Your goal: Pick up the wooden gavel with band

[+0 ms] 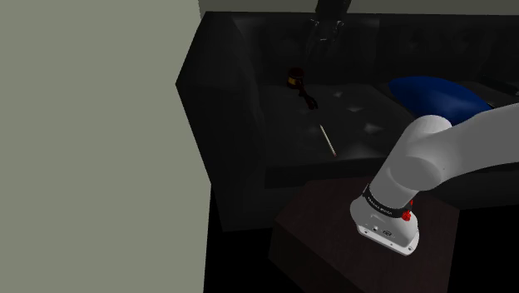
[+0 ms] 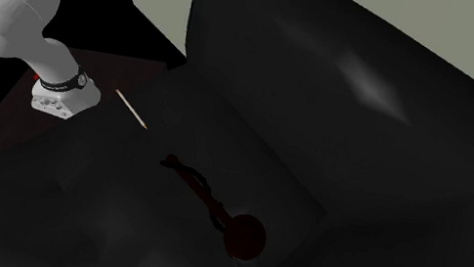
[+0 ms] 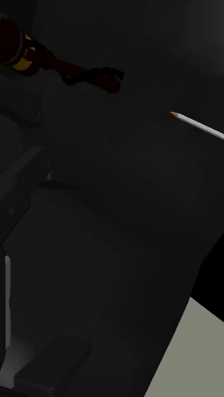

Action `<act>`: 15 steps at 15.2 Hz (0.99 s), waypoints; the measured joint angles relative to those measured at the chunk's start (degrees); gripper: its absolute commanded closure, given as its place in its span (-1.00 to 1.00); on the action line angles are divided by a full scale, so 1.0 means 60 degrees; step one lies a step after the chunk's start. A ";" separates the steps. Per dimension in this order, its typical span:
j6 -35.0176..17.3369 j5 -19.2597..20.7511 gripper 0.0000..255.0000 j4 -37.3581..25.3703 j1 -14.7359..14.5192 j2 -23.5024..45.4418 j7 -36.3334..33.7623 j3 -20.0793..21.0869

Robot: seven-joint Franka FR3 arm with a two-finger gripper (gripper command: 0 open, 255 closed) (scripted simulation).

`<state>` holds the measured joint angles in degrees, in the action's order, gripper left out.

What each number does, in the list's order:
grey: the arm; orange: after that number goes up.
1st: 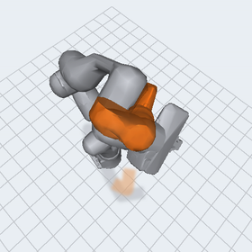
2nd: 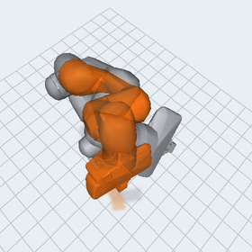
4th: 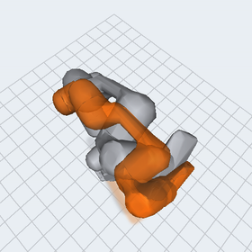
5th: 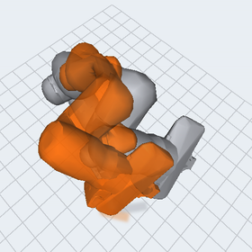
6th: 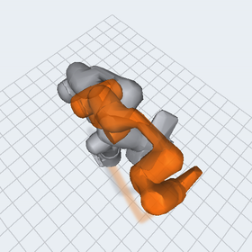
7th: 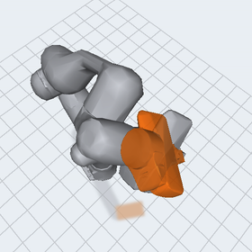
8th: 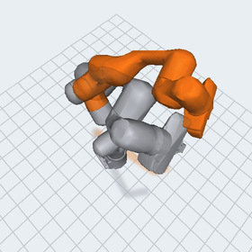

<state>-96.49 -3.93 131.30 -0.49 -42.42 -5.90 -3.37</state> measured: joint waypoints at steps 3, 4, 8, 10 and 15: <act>-0.0279 0.0093 -1.00 0.0030 0.0098 0.0280 0.0017 -0.0090; -0.0475 0.0146 -1.00 0.0129 0.0162 0.0395 -0.0009 -0.0123; -0.1268 0.0404 -1.00 0.0035 0.0453 0.1354 -0.0019 -0.0385; -0.1691 0.0507 -1.00 -0.0040 0.0579 0.1886 -0.0083 -0.0484; -0.2735 0.0749 -1.00 -0.0191 0.0912 0.3153 -0.0182 -0.0803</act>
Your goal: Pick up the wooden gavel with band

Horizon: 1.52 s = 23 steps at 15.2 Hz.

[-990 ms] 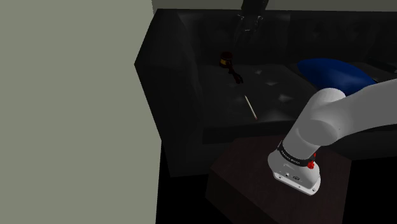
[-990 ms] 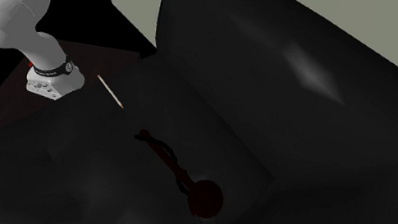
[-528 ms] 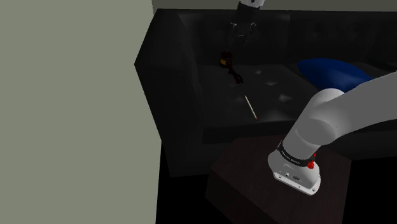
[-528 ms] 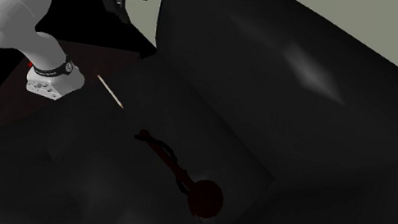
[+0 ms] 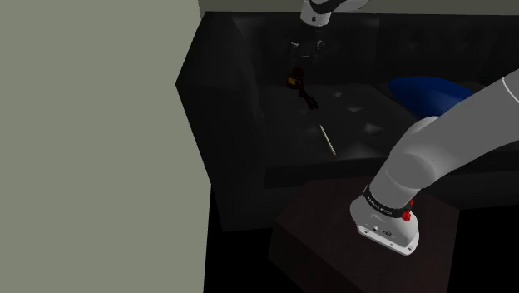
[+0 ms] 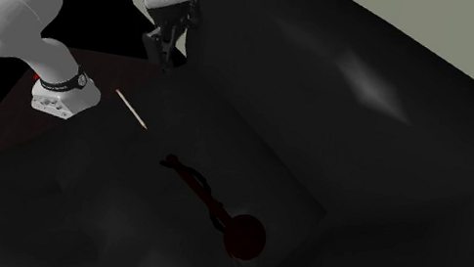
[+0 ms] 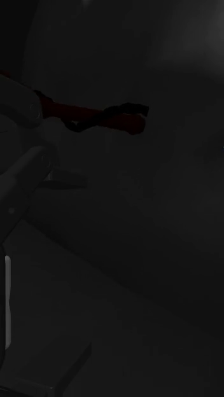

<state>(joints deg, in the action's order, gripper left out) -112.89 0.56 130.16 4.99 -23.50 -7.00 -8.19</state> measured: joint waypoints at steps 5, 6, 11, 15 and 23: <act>-0.0978 0.0145 -1.00 -0.0423 0.0314 0.1469 -0.0053 -0.0375; -0.1123 0.0164 -1.00 -0.0565 0.0392 0.1764 -0.0016 -0.0478; -0.1845 0.0156 -1.00 -0.1250 0.0673 0.3243 -0.0111 -0.0812; -0.2261 0.0042 -1.00 -0.2022 0.0927 0.4487 -0.0133 -0.1071; -0.2725 -0.0353 -1.00 -0.3764 0.1593 0.6837 -0.0096 -0.1497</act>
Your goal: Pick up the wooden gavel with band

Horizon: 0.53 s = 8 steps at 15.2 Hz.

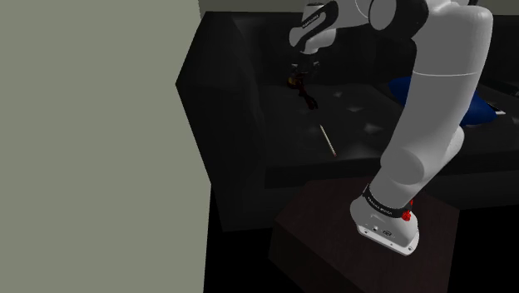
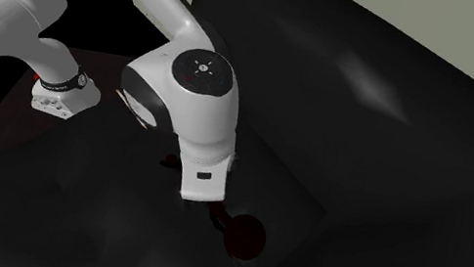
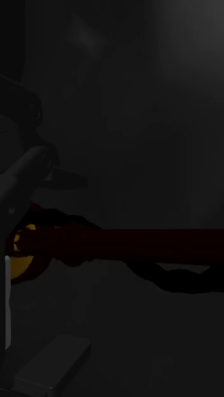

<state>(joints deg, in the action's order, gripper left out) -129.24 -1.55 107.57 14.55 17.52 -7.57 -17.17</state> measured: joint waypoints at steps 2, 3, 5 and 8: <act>-0.0157 -0.0070 -1.00 -0.0120 0.0083 0.0289 0.0020 -0.0018; -0.0268 -0.0096 -1.00 -0.0099 0.0097 0.0384 0.0020 -0.0011; -0.0474 -0.0143 -1.00 -0.0027 0.0131 0.0524 0.0053 0.0001; -0.0777 -0.0216 -1.00 0.0056 0.0152 0.0750 0.0064 0.0041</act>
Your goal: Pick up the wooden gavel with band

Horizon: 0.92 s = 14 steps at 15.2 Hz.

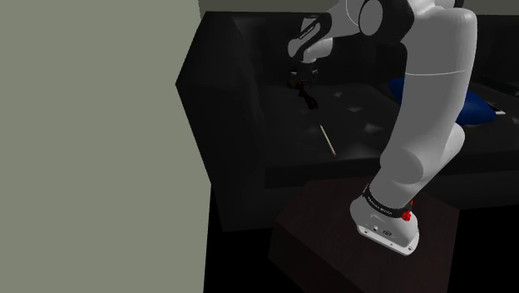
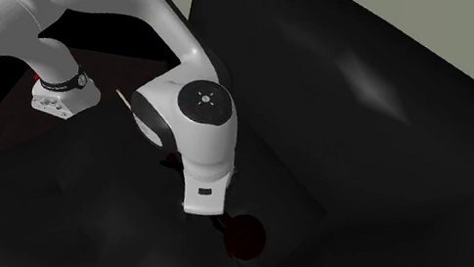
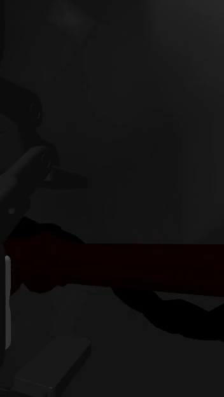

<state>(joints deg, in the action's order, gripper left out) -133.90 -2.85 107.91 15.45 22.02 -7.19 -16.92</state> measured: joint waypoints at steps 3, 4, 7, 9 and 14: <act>-0.0051 -0.0019 1.00 0.0001 0.0021 0.0048 0.0027 0.0004; -0.0052 -0.0020 1.00 0.0001 0.0022 0.0050 0.0028 0.0005; -0.0051 -0.0021 1.00 0.0002 0.0023 0.0048 0.0030 0.0005; -0.0052 -0.0021 1.00 0.0003 0.0024 0.0048 0.0030 0.0005; 0.0143 0.0031 1.00 -0.0061 -0.0010 -0.0084 -0.0010 -0.0018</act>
<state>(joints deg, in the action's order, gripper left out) -133.04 -2.66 107.55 15.40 21.52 -7.25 -17.03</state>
